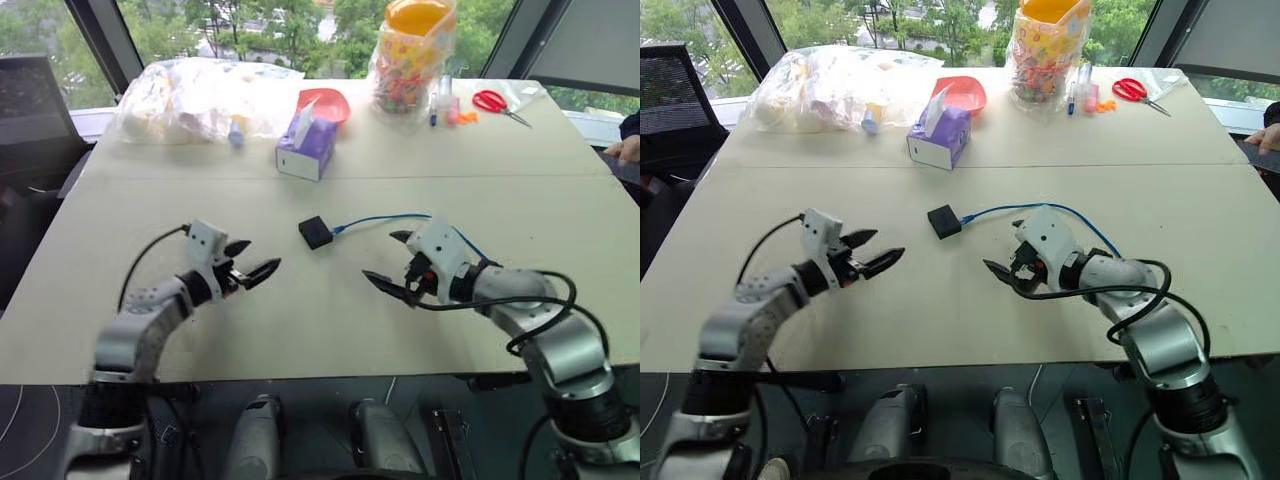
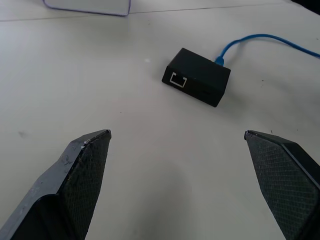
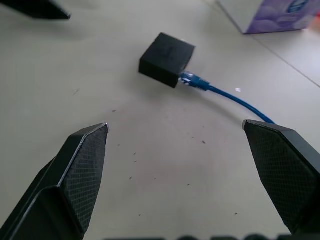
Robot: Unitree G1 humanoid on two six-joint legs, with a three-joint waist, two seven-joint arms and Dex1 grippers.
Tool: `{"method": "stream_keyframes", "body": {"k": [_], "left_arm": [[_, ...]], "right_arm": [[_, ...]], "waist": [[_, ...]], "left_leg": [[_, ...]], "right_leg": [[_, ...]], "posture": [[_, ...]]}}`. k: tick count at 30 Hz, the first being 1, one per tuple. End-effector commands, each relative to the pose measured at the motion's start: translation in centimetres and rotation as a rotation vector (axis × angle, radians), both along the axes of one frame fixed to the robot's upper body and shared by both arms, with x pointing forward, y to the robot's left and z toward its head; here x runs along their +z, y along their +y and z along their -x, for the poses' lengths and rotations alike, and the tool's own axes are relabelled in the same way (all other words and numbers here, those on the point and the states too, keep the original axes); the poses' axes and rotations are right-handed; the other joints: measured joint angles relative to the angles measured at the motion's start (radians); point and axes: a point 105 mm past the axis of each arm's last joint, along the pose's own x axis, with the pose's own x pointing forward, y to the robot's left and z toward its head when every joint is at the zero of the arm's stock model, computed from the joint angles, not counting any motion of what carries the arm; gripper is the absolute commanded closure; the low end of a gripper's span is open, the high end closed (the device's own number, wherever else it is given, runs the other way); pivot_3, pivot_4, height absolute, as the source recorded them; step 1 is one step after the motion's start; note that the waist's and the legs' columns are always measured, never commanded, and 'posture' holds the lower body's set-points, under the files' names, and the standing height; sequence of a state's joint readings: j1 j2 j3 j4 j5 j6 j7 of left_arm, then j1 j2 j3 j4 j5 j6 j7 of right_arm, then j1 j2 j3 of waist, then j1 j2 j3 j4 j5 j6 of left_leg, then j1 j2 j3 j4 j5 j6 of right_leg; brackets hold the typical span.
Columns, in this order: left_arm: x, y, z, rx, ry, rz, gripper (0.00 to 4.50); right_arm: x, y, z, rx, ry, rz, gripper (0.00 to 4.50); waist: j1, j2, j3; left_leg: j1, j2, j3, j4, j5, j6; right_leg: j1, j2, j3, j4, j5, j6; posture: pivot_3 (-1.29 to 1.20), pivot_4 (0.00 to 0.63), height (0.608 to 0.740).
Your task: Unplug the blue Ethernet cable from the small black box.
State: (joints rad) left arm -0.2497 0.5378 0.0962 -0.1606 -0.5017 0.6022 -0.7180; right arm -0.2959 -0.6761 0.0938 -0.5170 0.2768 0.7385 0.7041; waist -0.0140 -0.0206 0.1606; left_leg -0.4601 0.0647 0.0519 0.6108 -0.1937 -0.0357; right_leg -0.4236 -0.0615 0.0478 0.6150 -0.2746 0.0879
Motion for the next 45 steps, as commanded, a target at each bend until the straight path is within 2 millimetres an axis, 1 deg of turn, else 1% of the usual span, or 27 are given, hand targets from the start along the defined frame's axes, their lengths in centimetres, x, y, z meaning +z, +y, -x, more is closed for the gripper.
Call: {"method": "stream_keyframes", "body": {"k": [1, 6, 8, 9, 12, 15, 19, 24, 27, 31, 35, 37, 39, 41, 45], "left_arm": [[1.7, -0.8, 1.8, -0.151, -0.034, 0.002, 0.02], [2.8, -1.3, 2.9, -0.262, 0.000, 0.003, 0.02], [2.7, -1.4, 2.8, -0.286, 0.018, -0.023, 0.02], [2.6, -1.2, 3.1, -0.292, 0.024, -0.034, 0.02], [3.0, -1.0, 2.7, -0.298, 0.034, -0.032, 0.02], [3.5, -0.8, 2.4, -0.297, 0.025, -0.037, 0.02], [3.7, -0.5, 1.6, -0.261, -0.006, -0.066, 0.02], [3.7, -0.5, 1.1, -0.221, -0.037, -0.074, 0.02], [3.6, -0.4, 0.6, -0.197, -0.049, -0.078, 0.02], [3.7, -0.6, 0.1, -0.183, -0.074, -0.086, 0.02], [3.9, -0.7, 0.0, -0.186, -0.085, -0.091, 0.02], [4.1, -0.6, -0.2, -0.177, -0.097, -0.098, 0.02], [4.2, -0.5, 0.0, -0.169, -0.103, -0.096, 0.02], [4.0, -0.5, 0.3, -0.169, -0.103, -0.099, 0.02], [4.1, -0.2, 0.6, -0.146, -0.113, -0.108, 0.02]], "right_arm": [[1.3, 0.3, 0.3, 0.046, -0.042, 0.026, 0.00], [2.5, 0.0, -0.2, 0.064, -0.062, 0.039, 0.00], [2.6, -0.7, -1.2, 0.034, -0.056, 0.059, 0.00], [2.6, -0.8, -1.1, 0.027, -0.053, 0.066, 0.00], [2.6, -0.9, -1.0, 0.053, -0.001, 0.097, 0.00], [3.0, -1.0, -1.3, 0.070, -0.006, 0.120, 0.00], [4.2, -1.6, -2.8, 0.069, -0.014, 0.130, 0.00], [5.2, -1.7, -4.6, 0.072, -0.024, 0.142, 0.00], [5.5, -1.6, -5.2, 0.095, -0.020, 0.151, 0.00], [4.7, -0.7, -7.0, 0.173, -0.011, 0.250, 0.00], [4.1, 0.5, -8.3, 0.252, 0.040, 0.258, 0.00], [3.7, 1.4, -9.3, 0.298, 0.110, 0.240, 0.00], [2.8, 2.1, -10.8, 0.299, 0.177, 0.246, 0.00], [1.9, 2.5, -11.8, 0.283, 0.219, 0.276, 0.00], [0.5, 3.5, -12.5, 0.272, 0.265, 0.312, 0.00]], "waist": [[0.001, 0.000, 0.000], [0.002, -0.002, 0.003], [0.002, -0.003, 0.004], [0.001, -0.003, 0.005], [0.000, -0.003, 0.005], [0.000, -0.003, 0.005], [-0.001, -0.003, 0.005], [0.000, -0.003, 0.005], [0.002, -0.002, 0.005], [0.000, -0.002, 0.005], [-0.003, -0.002, 0.005], [-0.002, -0.002, 0.006], [-0.008, 0.000, 0.007], [-0.007, 0.000, 0.007], [-0.001, 0.000, 0.007]], "left_leg": [[-0.002, 0.000, 0.001, 0.000, 0.000, 0.000], [-0.002, -0.001, 0.003, 0.002, 0.000, 0.001], [-0.002, -0.001, 0.002, 0.003, 0.000, 0.001], [-0.001, -0.001, 0.002, 0.004, 0.000, 0.001], [-0.001, -0.001, 0.002, 0.007, 0.000, 0.001], [-0.001, -0.001, 0.002, 0.009, 0.000, 0.001], [-0.001, 0.000, 0.002, 0.011, 0.000, 0.001], [-0.001, 0.000, 0.001, 0.012, 0.000, 0.001], [-0.001, 0.000, 0.001, 0.013, 0.000, 0.001], [-0.001, 0.001, 0.001, 0.015, 0.000, 0.001], [-0.001, 0.001, 0.002, 0.017, 0.000, 0.001], [-0.001, 0.002, 0.002, 0.017, 0.000, 0.001], [-0.001, 0.002, 0.002, 0.018, 0.000, 0.001], [-0.001, 0.002, 0.002, 0.018, 0.000, 0.001], [-0.001, 0.002, 0.001, 0.018, 0.001, 0.001]], "right_leg": [[-0.002, 0.000, 0.000, 0.001, 0.000, 0.000], [-0.003, 0.001, 0.000, 0.004, -0.001, 0.004], [-0.003, 0.002, -0.001, 0.006, -0.001, 0.006], [-0.002, 0.002, -0.001, 0.006, -0.001, 0.006], [-0.002, 0.002, 0.000, 0.009, -0.001, 0.006], [-0.003, 0.002, 0.000, 0.012, -0.001, 0.006], [-0.003, 0.003, 0.000, 0.015, -0.001, 0.007], [-0.003, 0.004, 0.000, 0.016, -0.001, 0.007], [-0.003, 0.004, 0.000, 0.017, -0.001, 0.007], [-0.003, 0.005, 0.000, 0.018, 0.000, 0.010], [-0.003, 0.005, 0.001, 0.019, 0.003, 0.014], [-0.003, 0.006, 0.001, 0.020, 0.003, 0.015], [-0.003, 0.006, 0.001, 0.020, 0.004, 0.016], [-0.003, 0.006, 0.001, 0.022, 0.005, 0.018], [-0.003, 0.006, 0.001, 0.025, 0.005, 0.018]], "posture": [[0.00, 0.150, 0.735], [0.00, 0.150, 0.735], [0.00, 0.150, 0.735], [0.00, 0.150, 0.735], [0.00, 0.150, 0.735], [0.00, 0.150, 0.735], [0.00, 0.150, 0.735], [0.00, 0.150, 0.735], [0.00, 0.150, 0.735], [0.00, 0.150, 0.735], [0.00, 0.150, 0.735], [0.00, 0.150, 0.735], [0.00, 0.150, 0.735], [0.00, 0.150, 0.735], [0.00, 0.150, 0.735]]}}
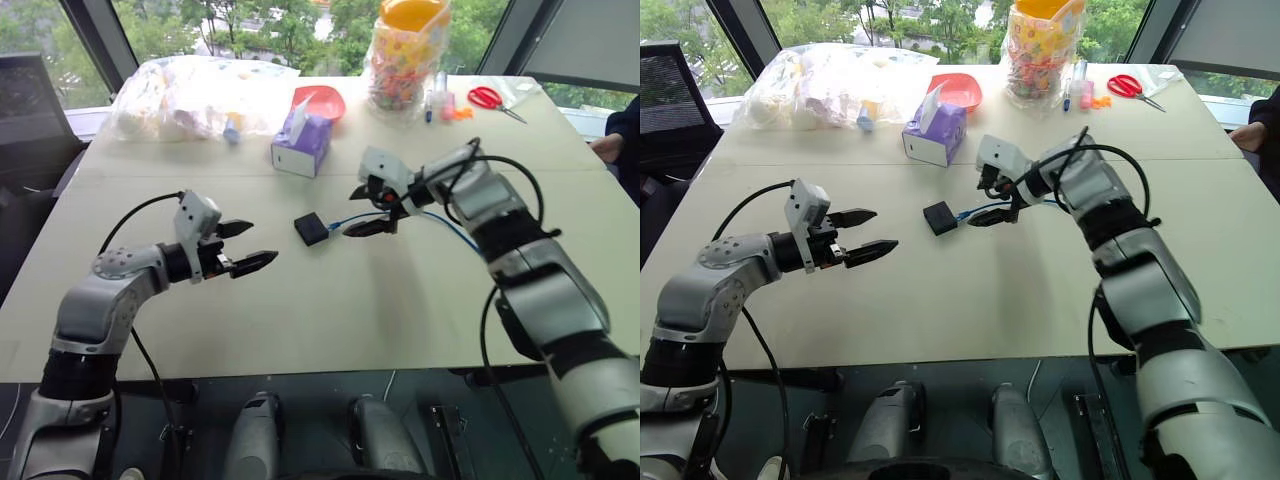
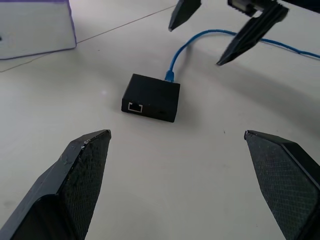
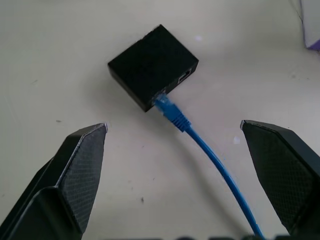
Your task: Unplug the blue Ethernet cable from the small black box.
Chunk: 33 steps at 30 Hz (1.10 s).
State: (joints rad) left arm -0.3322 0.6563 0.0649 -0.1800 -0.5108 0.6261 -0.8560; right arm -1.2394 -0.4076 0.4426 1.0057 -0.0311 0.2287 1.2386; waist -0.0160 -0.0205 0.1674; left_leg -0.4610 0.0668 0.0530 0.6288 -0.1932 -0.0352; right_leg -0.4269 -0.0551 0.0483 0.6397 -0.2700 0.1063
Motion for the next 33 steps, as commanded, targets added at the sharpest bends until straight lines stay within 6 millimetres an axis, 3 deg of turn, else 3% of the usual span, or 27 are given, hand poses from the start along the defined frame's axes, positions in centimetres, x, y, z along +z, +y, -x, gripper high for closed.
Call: {"method": "stream_keyframes", "body": {"k": [1, 11, 14, 21, 27, 30, 33], "left_arm": [[1.5, 0.3, 0.3, 0.019, -0.069, -0.001, 0.02], [1.2, 1.1, 1.3, 0.077, -0.080, -0.011, 0.02], [1.1, 1.2, 1.5, 0.085, -0.080, -0.015, 0.00], [1.1, 1.2, 1.1, 0.086, -0.077, -0.016, 0.00], [1.4, 0.9, 0.5, 0.058, -0.062, 0.016, 0.00], [2.3, 0.0, -0.2, 0.006, -0.037, 0.073, 0.00], [3.0, -0.5, -0.8, -0.039, -0.012, 0.111, 0.00]], "right_arm": [[-0.2, 0.4, -0.6, -0.011, 0.004, 0.021, 0.00], [-2.2, 2.7, -0.3, -0.044, 0.078, 0.048, 0.00], [-2.3, 3.6, -0.1, -0.023, 0.088, 0.045, 0.90], [-2.9, 5.1, 0.6, 0.014, 0.114, 0.035, 4.47], [-2.7, 3.6, -0.9, 0.046, -0.119, 0.133, 4.49], [-1.1, 2.0, -1.6, 0.102, -0.477, 0.170, 4.49], [-0.1, 0.8, -0.3, 0.093, -0.708, 0.165, 4.49]], "waist": [[0.002, 0.000, 0.000], [-0.006, 0.001, 0.001], [-0.006, 0.001, 0.001], [-0.011, 0.001, 0.001], [-0.015, 0.001, 0.001], [0.003, 0.001, 0.000], [0.008, 0.000, 0.000]], "left_leg": [[0.000, 0.000, 0.000, 0.000, 0.000, 0.000], [0.003, 0.001, -0.001, 0.001, 0.003, -0.004], [0.004, 0.002, -0.002, 0.001, 0.003, -0.006], [0.004, 0.003, -0.002, 0.000, 0.004, -0.006], [0.004, 0.003, -0.003, 0.001, 0.004, -0.007], [0.004, 0.003, -0.003, 0.002, 0.005, -0.008], [0.003, 0.002, -0.004, 0.002, 0.005, -0.008]], "right_leg": [[0.000, 0.000, 0.000, 0.001, 0.000, 0.000], [-0.002, 0.002, 0.000, 0.011, 0.000, 0.000], [-0.002, 0.003, 0.000, 0.012, 0.000, 0.000], [-0.002, 0.005, 0.001, 0.012, 0.000, 0.000], [-0.001, 0.005, 0.001, 0.013, 0.000, 0.000], [-0.001, 0.005, 0.001, 0.013, 0.000, 0.000], [-0.001, 0.004, 0.001, 0.012, 0.000, 0.000]], "posture": [[0.00, 0.150, 0.735], [0.00, 0.150, 0.735], [0.00, 0.150, 0.735], [0.00, 0.150, 0.735], [0.00, 0.150, 0.735], [0.00, 0.150, 0.735], [0.00, 0.150, 0.735]]}}
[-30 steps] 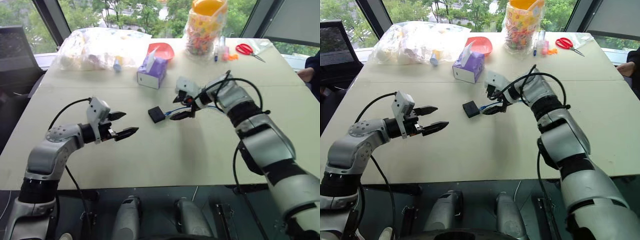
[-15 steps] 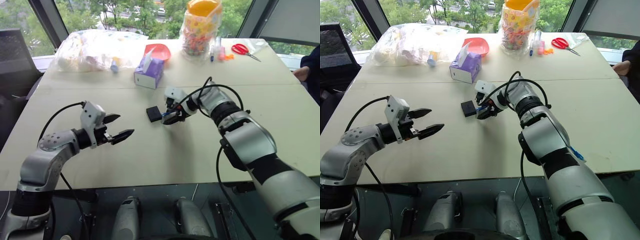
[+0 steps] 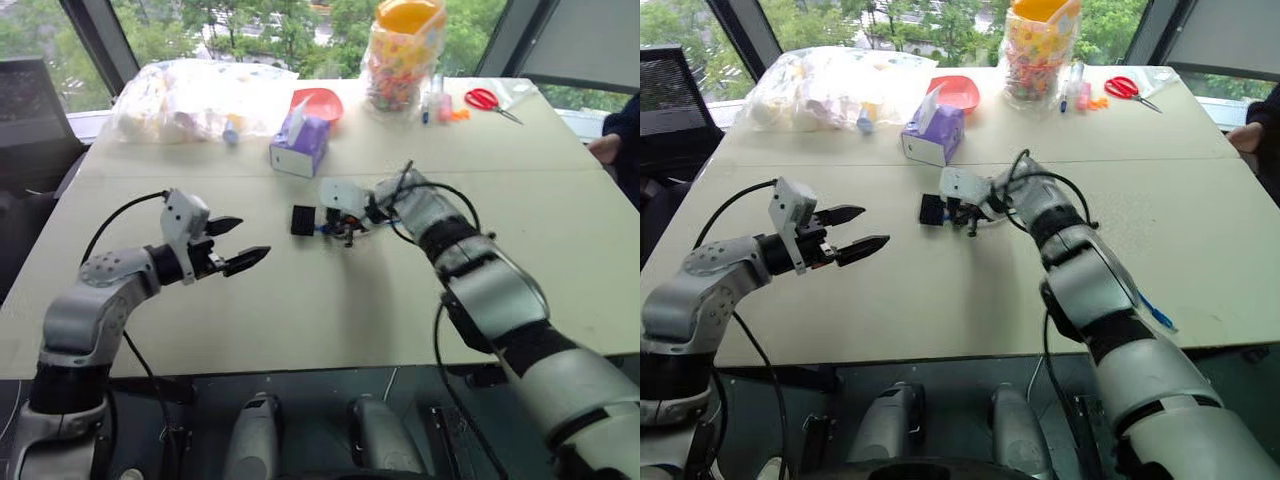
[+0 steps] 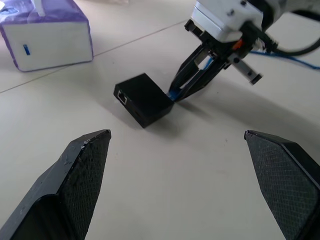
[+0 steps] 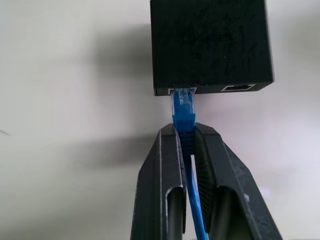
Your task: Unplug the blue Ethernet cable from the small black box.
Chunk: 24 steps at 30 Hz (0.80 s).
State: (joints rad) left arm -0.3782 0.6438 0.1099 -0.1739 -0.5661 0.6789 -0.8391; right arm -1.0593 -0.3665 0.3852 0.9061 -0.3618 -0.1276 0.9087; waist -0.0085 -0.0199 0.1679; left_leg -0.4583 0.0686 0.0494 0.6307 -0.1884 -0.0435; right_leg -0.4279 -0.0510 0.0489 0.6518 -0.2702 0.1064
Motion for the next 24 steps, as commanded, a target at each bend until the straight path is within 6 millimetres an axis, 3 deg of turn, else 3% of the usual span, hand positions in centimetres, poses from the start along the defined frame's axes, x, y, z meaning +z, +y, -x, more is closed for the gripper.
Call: {"method": "stream_keyframes", "body": {"k": [1, 6, 9, 13, 17, 24], "left_arm": [[1.4, -0.7, -0.4, -0.064, 0.000, 0.047, 0.00], [2.1, -1.8, -0.7, -0.172, 0.046, 0.091, 0.00], [2.3, -3.0, -0.8, -0.257, 0.072, 0.089, 0.00], [2.5, -4.0, -0.9, -0.321, 0.078, 0.085, 0.00], [2.9, -4.6, -1.1, -0.359, 0.068, 0.092, 0.00], [3.6, -5.4, -1.0, -0.393, 0.056, 0.123, 0.00]], "right_arm": [[3.2, 0.1, 1.7, 0.064, -0.310, -0.013, 4.49], [4.6, -0.6, 5.5, 0.050, -0.514, -0.011, 4.49], [6.5, 0.7, 8.2, 0.109, -0.619, -0.062, 4.49], [7.9, 1.6, 9.9, 0.166, -0.707, -0.068, 4.49], [7.5, 2.4, 11.5, 0.238, -0.717, -0.042, 4.49], [6.7, 2.7, 12.0, 0.268, -0.706, -0.013, 4.49]], "waist": [[-0.003, 0.000, 0.000], [-0.015, 0.001, 0.000], [-0.009, 0.001, 0.000], [-0.008, 0.000, 0.000], [-0.003, 0.000, 0.000], [-0.005, 0.000, 0.000]], "left_leg": [[-0.001, 0.000, 0.000, 0.000, 0.000, 0.000], [0.000, 0.001, -0.001, -0.001, 0.000, 0.000], [0.003, 0.001, -0.002, -0.001, 0.000, -0.001], [0.007, 0.001, -0.002, 0.000, 0.002, -0.003], [0.008, 0.001, -0.002, 0.001, 0.002, -0.003], [0.009, 0.001, -0.001, 0.001, 0.002, -0.003]], "right_leg": [[0.000, 0.000, 0.000, 0.000, 0.000, 0.000], [-0.002, 0.002, 0.001, 0.003, -0.001, 0.003], [-0.002, 0.004, 0.001, 0.007, -0.002, 0.003], [0.001, 0.003, 0.001, 0.007, -0.004, 0.000], [0.004, 0.003, 0.002, 0.007, -0.004, -0.001], [0.004, 0.003, 0.002, 0.007, -0.004, 0.000]], "posture": [[0.00, 0.150, 0.735], [0.00, 0.150, 0.735], [0.00, 0.150, 0.735], [0.00, 0.150, 0.735], [0.00, 0.150, 0.735], [0.00, 0.150, 0.735]]}}
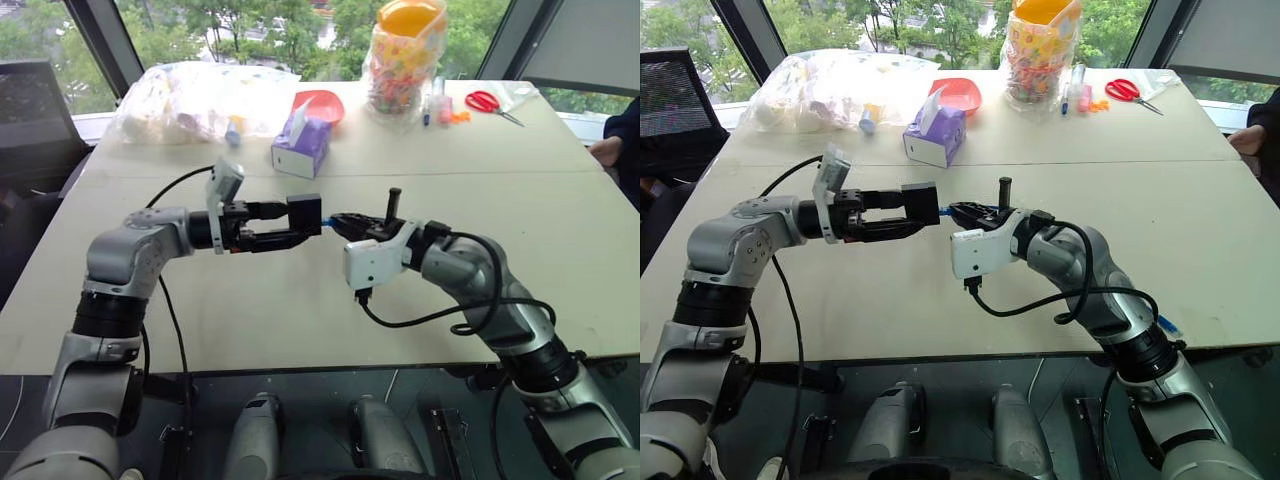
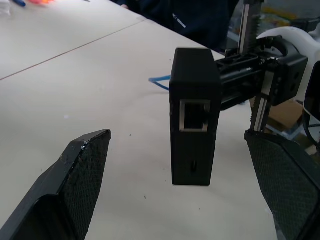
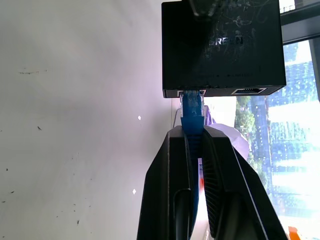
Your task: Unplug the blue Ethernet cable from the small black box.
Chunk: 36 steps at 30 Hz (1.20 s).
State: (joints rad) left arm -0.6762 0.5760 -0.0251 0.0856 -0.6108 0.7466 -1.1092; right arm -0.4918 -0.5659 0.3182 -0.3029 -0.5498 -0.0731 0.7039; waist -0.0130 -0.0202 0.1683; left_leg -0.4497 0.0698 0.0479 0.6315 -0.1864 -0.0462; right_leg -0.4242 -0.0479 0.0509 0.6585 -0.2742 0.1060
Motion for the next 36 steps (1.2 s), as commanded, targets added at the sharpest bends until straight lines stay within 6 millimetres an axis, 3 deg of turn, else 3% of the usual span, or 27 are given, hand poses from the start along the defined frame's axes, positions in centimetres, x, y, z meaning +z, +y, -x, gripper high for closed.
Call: {"method": "stream_keyframes", "body": {"k": [1, 3, 6, 14, 20, 24, 29, 33, 36], "left_arm": [[1.3, -0.4, 0.2, -0.032, -0.047, 0.024, 0.00], [1.4, -0.5, 0.2, -0.036, -0.046, 0.029, 0.00], [1.6, -0.6, 0.4, -0.045, -0.044, 0.046, 0.79], [1.6, -0.4, 0.8, -0.057, -0.029, 0.051, 3.95], [1.3, 0.0, 0.8, -0.057, -0.022, 0.020, 4.00], [1.2, 0.5, 0.9, -0.068, -0.018, 0.007, 4.00], [1.4, 1.1, 1.5, -0.110, -0.010, -0.011, 4.00], [2.4, 1.2, 2.3, -0.167, -0.013, 0.006, 4.00], [2.9, 1.2, 2.6, -0.180, -0.027, 0.008, 4.00]], "right_arm": [[0.9, 0.6, 0.9, 0.040, -0.043, 0.008, 4.49], [0.9, 0.6, 0.9, 0.039, -0.040, 0.009, 4.49], [0.6, 0.4, 0.9, 0.040, -0.026, 0.029, 4.50], [0.9, 0.1, 0.6, 0.033, -0.028, 0.041, 4.50], [0.8, -0.2, 0.4, 0.056, 0.032, 0.067, 4.50], [1.4, -0.1, 0.5, 0.070, 0.259, -0.047, 2.79], [2.8, -0.4, 1.7, 0.159, 0.636, -0.164, 0.19], [4.4, -0.4, 1.4, 0.192, 0.937, -0.333, 0.03], [3.8, -0.5, 1.4, 0.147, 1.217, -0.399, 0.03]], "waist": [[-0.001, 0.000, 0.000], [-0.001, 0.000, 0.000], [-0.001, 0.000, 0.000], [0.000, 0.000, 0.000], [-0.001, 0.000, 0.000], [0.000, 0.000, 0.000], [0.000, 0.000, 0.000], [-0.001, 0.000, 0.000], [0.001, 0.000, 0.000]], "left_leg": [[0.000, 0.000, 0.000, 0.000, 0.000, 0.000], [0.000, 0.000, 0.000, 0.000, 0.000, 0.000], [0.000, 0.000, 0.000, 0.000, 0.000, 0.000], [0.000, 0.000, 0.000, 0.000, 0.000, 0.000], [0.000, 0.000, 0.000, 0.000, 0.000, 0.000], [0.000, 0.000, 0.000, 0.000, 0.000, 0.000], [0.000, 0.000, 0.000, 0.000, 0.000, 0.000], [0.001, 0.000, 0.000, 0.000, 0.000, 0.000], [0.001, 0.001, 0.000, 0.000, 0.000, 0.000]], "right_leg": [[0.000, 0.000, 0.000, 0.000, 0.000, 0.000], [0.000, 0.000, 0.000, 0.000, 0.000, 0.000], [0.000, 0.000, 0.000, 0.000, 0.000, 0.000], [0.000, 0.000, 0.000, 0.000, 0.000, 0.000], [0.000, 0.000, 0.000, 0.000, 0.000, 0.000], [0.000, 0.000, 0.000, 0.000, 0.000, 0.000], [0.000, 0.000, 0.000, 0.000, 0.000, 0.000], [0.000, 0.000, 0.000, 0.001, 0.000, 0.000], [0.000, 0.000, 0.000, 0.001, 0.000, 0.000]], "posture": [[0.00, 0.150, 0.735], [0.00, 0.150, 0.735], [0.00, 0.150, 0.735], [0.00, 0.150, 0.735], [0.00, 0.150, 0.735], [0.00, 0.150, 0.735], [0.00, 0.150, 0.735], [0.00, 0.150, 0.735], [0.00, 0.150, 0.735]]}}
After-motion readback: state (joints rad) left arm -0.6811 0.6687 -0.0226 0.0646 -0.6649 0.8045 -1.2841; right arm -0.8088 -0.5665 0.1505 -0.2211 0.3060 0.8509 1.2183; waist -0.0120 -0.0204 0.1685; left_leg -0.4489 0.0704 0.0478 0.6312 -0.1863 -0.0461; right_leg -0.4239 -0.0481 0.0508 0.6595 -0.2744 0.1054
